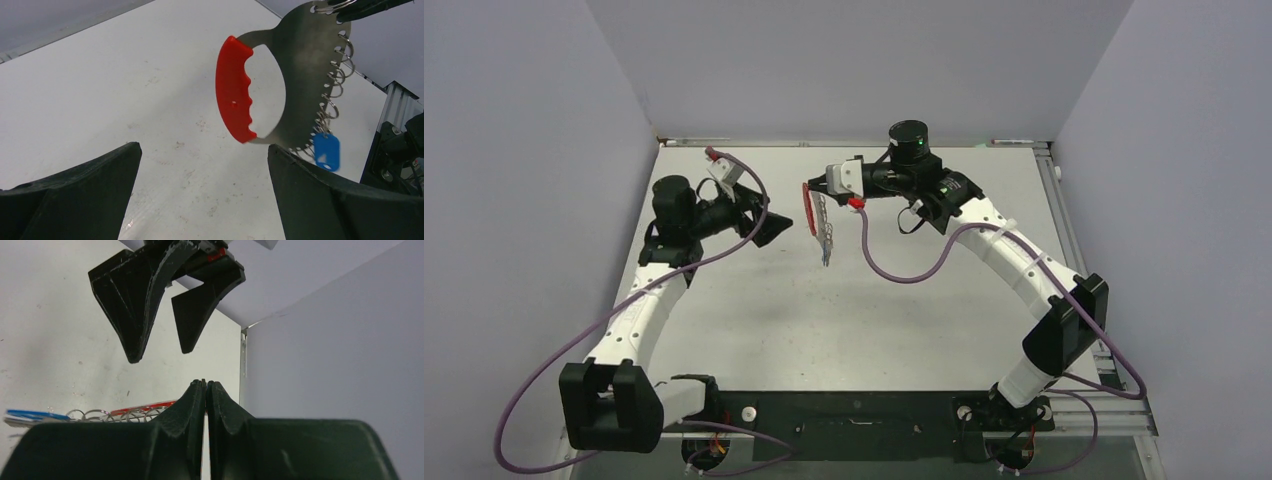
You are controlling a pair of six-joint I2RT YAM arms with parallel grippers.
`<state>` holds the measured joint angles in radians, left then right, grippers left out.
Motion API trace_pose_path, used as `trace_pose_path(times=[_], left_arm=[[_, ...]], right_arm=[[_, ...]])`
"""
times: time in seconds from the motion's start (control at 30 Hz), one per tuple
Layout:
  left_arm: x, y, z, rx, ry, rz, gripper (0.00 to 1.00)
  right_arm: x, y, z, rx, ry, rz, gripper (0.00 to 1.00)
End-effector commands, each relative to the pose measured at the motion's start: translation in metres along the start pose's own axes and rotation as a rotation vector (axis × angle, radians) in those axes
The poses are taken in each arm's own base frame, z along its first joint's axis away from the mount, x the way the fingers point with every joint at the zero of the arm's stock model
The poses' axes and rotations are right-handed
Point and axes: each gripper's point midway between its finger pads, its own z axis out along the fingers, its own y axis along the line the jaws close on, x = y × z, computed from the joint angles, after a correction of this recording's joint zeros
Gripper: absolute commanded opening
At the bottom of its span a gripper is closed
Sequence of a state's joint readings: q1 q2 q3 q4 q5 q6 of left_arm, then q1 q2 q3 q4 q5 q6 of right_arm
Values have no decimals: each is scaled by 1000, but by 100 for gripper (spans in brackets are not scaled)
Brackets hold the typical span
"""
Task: Remove the keys from the keyring
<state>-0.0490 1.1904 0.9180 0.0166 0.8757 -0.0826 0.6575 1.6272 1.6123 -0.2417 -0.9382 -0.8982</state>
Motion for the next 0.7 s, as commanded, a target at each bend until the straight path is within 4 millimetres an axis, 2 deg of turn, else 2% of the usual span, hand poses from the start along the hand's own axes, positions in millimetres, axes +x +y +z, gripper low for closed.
trace_pose_path(times=[0.0, 0.17, 0.23, 0.47, 0.53, 0.67], left_arm=[[-29, -34, 14, 106, -139, 84, 97], [-24, -76, 27, 228, -176, 106, 100], [-24, -83, 27, 240, -192, 81, 94], [-36, -85, 25, 235, -216, 79, 77], [-37, -85, 24, 231, -222, 84, 78], [-42, -77, 14, 198, -237, 112, 90]], right_arm=[[-75, -20, -16, 17, -150, -176, 5], [-97, -14, -23, -2, -176, -222, 5], [-101, -13, -27, -11, -171, -242, 5], [-107, -11, -33, -16, -167, -292, 5], [-108, -11, -34, -20, -165, -312, 5], [-110, -8, -37, -36, -163, -344, 5]])
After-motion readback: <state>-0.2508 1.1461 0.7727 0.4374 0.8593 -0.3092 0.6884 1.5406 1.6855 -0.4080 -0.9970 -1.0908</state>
